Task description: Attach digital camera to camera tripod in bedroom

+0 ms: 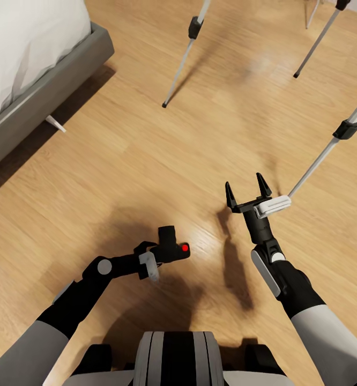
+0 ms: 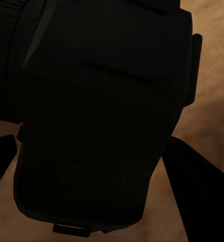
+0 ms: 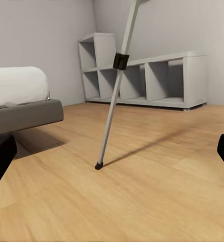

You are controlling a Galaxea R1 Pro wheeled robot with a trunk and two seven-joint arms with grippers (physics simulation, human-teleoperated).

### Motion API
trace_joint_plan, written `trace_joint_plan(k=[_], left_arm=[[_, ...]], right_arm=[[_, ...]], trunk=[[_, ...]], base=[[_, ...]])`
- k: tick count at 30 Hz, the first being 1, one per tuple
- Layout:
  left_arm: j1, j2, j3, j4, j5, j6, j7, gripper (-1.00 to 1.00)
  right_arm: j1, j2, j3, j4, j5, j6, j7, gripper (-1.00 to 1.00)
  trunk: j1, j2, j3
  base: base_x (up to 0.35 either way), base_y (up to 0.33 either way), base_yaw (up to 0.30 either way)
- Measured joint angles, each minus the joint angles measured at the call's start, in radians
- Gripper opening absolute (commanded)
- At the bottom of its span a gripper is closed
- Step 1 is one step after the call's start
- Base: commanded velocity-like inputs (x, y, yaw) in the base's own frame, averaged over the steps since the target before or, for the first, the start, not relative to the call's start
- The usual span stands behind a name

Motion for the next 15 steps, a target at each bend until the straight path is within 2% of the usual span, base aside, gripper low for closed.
trace_joint_plan(k=[8, 15], left_arm=[[0.0, 0.001, 0.0, -0.014, 0.001, 0.0, 0.0, -1.0], [0.0, 0.001, 0.002, -0.083, 0.001, 0.005, -0.003, -1.0]], right_arm=[[0.0, 0.0, 0.0, 0.0, 0.0, 0.0, 0.0, 1.0], [0.0, 0.0, 0.0, 0.0, 0.0, 0.0, 0.0, 1.0]], trunk=[[0.0, 0.0, 0.013], [0.0, 0.0, 0.024]], base=[[0.0, 0.0, 0.0], [0.0, 0.0, 0.0]])
